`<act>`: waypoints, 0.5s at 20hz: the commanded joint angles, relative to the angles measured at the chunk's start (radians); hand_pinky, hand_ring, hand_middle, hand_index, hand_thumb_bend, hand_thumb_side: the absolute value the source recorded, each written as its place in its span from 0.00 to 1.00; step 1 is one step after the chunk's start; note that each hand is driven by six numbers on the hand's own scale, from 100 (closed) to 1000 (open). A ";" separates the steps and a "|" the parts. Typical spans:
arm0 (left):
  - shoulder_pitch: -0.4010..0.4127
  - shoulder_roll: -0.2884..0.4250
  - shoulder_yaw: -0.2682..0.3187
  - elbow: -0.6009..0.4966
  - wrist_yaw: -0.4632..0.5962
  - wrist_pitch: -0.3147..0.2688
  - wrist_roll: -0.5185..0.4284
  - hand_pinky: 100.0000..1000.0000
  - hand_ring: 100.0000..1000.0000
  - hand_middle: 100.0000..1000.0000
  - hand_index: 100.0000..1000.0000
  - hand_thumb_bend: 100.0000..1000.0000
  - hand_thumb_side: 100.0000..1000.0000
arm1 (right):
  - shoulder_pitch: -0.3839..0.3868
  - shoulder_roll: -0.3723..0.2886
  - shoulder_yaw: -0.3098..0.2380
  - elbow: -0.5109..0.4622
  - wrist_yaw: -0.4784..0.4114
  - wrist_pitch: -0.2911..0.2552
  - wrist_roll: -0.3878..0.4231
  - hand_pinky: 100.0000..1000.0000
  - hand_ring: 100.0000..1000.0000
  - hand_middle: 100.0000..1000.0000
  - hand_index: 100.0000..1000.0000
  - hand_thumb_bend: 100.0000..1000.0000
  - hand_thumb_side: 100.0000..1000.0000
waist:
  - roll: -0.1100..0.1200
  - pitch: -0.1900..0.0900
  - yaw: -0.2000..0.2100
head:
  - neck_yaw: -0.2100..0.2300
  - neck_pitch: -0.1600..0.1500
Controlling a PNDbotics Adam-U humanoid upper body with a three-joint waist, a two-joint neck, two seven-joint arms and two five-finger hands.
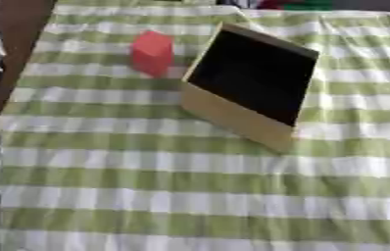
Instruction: Pick up objects on the table and place them in the box.
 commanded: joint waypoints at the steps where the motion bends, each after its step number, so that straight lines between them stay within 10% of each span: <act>1: -0.010 0.009 0.004 -0.019 -0.003 -0.002 -0.003 1.00 0.55 0.60 0.84 0.11 0.02 | -0.009 -0.020 -0.008 -0.020 -0.001 0.000 0.002 0.90 0.74 0.66 0.87 0.00 0.44 | 0.003 -0.025 -0.002 | 0.001 -0.001; 10: -0.061 0.146 -0.007 -0.019 -0.090 0.084 -0.081 0.89 0.55 0.61 0.84 0.14 0.00 | -0.002 -0.022 -0.005 -0.020 -0.002 0.003 0.005 0.90 0.74 0.66 0.87 0.00 0.44 | 0.010 -0.045 -0.001 | -0.004 0.011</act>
